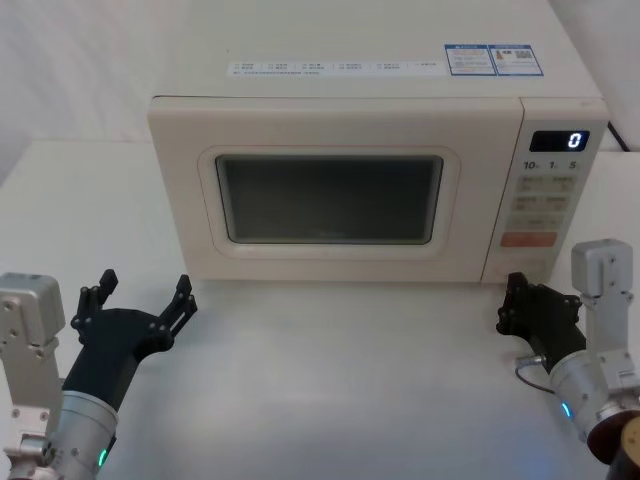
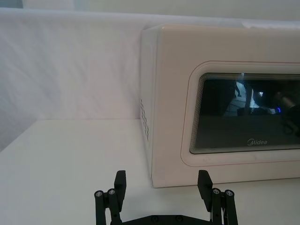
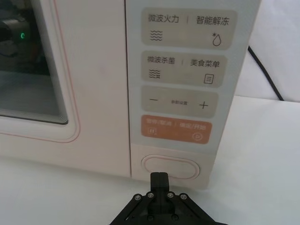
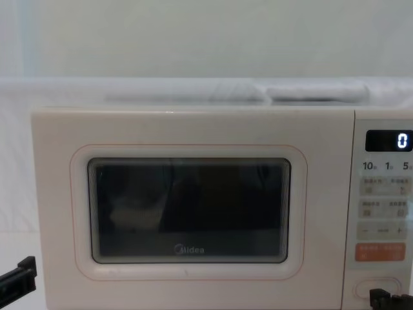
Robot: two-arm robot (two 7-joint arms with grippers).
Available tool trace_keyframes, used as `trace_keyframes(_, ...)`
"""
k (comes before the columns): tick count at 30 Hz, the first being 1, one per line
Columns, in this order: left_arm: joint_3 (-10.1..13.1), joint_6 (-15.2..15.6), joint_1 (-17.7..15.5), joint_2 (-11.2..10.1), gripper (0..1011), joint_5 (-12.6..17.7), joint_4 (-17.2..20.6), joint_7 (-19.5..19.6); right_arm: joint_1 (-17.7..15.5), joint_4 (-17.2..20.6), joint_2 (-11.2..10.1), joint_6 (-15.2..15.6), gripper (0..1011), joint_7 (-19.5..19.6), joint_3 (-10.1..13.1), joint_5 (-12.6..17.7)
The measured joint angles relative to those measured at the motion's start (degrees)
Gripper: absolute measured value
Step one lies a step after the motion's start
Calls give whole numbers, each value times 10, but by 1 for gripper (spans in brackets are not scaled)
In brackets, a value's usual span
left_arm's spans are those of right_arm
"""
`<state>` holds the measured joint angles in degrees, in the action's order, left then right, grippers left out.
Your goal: Press the button to open the microwave door with one hand; close the microwave door with the other hand.
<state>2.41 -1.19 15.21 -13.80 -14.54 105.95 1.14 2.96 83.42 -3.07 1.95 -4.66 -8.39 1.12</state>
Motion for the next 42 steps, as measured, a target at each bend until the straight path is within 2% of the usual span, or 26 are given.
trace_keyframes(13, 0, 0, 0, 0, 1001, 0, 0, 0, 21, -18, 4, -6, 0, 4, 8, -9)
trace_keyframes(27, 0, 0, 0, 0, 1001, 0, 0, 0, 27, -33, 5, -8, 0, 7, 18, -11)
trace_keyframes(42, 0, 0, 0, 0, 1001, 0, 0, 0, 33, -38, 12, -8, 0, 5, 12, -16)
